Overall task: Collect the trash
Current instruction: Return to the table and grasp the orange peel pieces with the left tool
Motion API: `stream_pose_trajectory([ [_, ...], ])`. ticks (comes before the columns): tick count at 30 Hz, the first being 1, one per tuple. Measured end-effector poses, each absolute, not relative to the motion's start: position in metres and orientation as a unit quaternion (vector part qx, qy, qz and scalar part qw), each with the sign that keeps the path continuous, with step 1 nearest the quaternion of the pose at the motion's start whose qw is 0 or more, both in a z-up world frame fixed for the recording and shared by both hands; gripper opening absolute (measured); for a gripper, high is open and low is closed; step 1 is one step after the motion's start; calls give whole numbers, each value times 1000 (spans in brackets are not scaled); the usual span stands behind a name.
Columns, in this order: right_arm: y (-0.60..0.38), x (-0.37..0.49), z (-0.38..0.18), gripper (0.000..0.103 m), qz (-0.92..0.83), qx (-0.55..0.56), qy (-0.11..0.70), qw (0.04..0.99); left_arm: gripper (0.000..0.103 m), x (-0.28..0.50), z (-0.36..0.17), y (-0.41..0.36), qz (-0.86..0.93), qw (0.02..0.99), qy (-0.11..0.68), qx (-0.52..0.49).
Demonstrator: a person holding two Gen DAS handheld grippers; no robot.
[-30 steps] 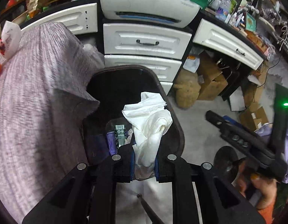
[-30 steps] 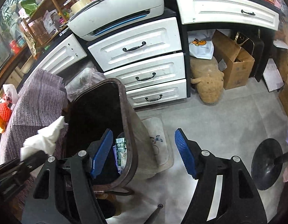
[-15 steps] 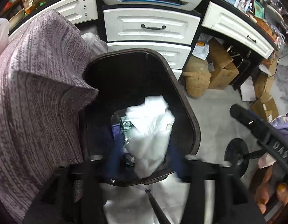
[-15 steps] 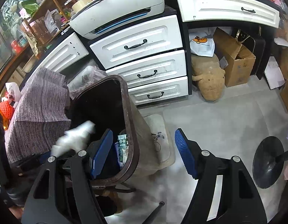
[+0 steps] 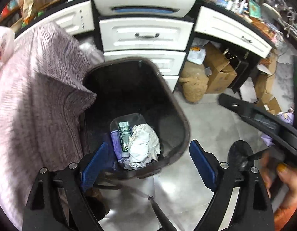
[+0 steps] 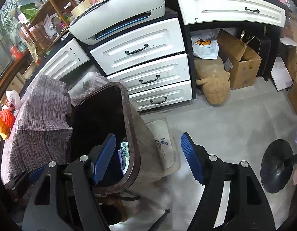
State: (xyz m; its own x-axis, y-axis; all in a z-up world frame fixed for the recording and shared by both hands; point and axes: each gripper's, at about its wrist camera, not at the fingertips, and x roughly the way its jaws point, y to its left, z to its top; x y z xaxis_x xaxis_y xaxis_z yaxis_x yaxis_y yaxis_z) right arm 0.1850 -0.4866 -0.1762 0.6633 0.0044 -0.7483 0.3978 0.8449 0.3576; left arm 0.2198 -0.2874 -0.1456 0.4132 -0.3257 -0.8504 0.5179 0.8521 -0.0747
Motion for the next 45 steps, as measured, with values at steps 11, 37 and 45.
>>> stream_pose_trajectory([
  [11,-460,192,-152,78,-69,249,378,889,91,186,-74,-256,-294,865,403,53],
  [37,-291,254,-59,80,125,127,341,923,91,242,-30,-59,-95,930,354,-10],
  [45,-240,271,-35,81,174,86,327,925,87,266,-33,-7,-42,936,349,-33],
])
